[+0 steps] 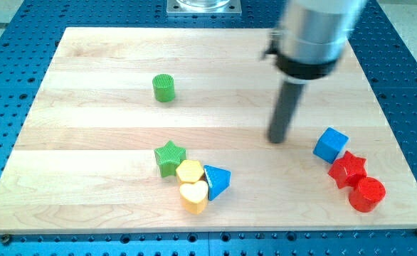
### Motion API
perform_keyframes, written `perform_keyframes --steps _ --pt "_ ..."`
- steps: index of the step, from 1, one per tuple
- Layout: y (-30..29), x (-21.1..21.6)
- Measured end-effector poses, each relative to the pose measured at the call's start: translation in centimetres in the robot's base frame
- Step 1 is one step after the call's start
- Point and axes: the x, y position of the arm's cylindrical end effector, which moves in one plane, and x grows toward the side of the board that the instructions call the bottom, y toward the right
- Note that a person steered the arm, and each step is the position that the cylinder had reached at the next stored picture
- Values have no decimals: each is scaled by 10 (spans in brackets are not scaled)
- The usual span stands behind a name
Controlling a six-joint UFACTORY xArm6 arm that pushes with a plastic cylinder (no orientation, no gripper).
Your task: Move the green circle to the left of the blue cube
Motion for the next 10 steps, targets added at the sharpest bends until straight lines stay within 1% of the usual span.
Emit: perform_keyframes --steps 1,2,3,4,5,6,7,8,9,10 --pt "-81 -40" --pt "-190 -43" --pt "-210 -88" --pt "-182 -118" --pt "-119 -108" --pt "-39 -84" --pt "-18 -22" --pt "-18 -85" --pt "-54 -114" --pt "-93 -31"
